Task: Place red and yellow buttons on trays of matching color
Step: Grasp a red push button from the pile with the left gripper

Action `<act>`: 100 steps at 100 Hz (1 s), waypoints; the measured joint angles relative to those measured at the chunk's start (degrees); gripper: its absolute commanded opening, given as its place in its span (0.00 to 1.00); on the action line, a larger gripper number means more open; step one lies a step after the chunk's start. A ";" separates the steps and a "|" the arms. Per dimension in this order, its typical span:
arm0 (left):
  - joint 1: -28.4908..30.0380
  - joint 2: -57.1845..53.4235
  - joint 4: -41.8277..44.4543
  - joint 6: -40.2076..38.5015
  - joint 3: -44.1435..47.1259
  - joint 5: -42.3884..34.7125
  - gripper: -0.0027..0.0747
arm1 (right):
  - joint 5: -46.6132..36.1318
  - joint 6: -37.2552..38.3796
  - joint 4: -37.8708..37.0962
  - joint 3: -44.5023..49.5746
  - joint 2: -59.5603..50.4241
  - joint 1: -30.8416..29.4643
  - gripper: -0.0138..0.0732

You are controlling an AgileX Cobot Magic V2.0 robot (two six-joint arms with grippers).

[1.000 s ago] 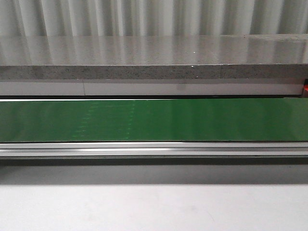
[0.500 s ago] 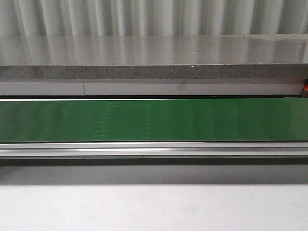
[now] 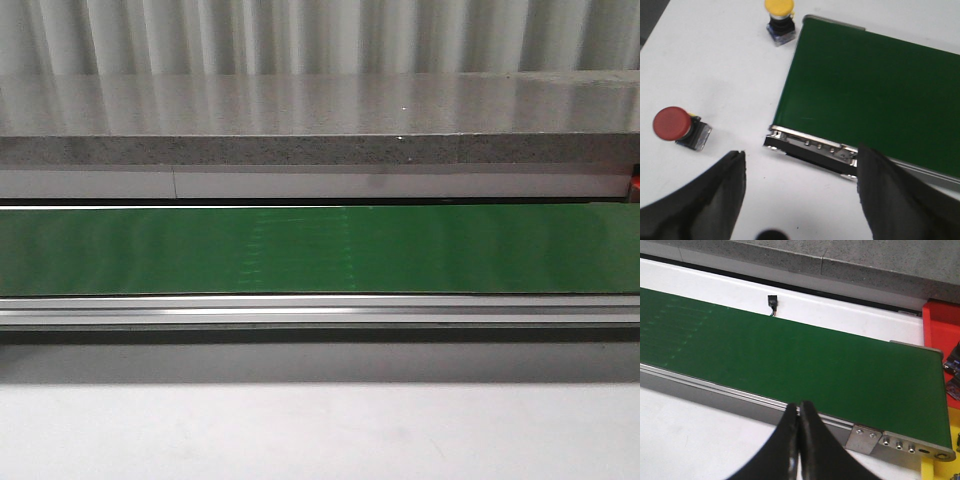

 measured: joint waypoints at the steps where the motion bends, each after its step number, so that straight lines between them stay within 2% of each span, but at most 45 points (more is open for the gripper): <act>1: 0.54 0.26 0.00 0.00 -0.24 0.36 0.67 | 0.00 0.00 0.00 0.00 0.00 0.00 0.08; 24: 10.22 9.55 0.19 0.63 -4.82 8.46 0.67 | 0.00 0.00 0.00 0.00 0.00 0.00 0.08; 43: 16.01 16.42 -1.48 2.49 -7.50 11.80 0.67 | 0.00 0.00 0.00 0.00 0.00 0.00 0.08; 73: 23.34 26.71 -5.73 6.51 -8.86 13.46 0.67 | 0.00 0.00 0.00 0.00 0.00 0.00 0.08; 100: 26.39 36.44 -6.21 6.99 -12.27 12.11 0.67 | 0.00 0.00 0.00 0.00 0.00 0.00 0.08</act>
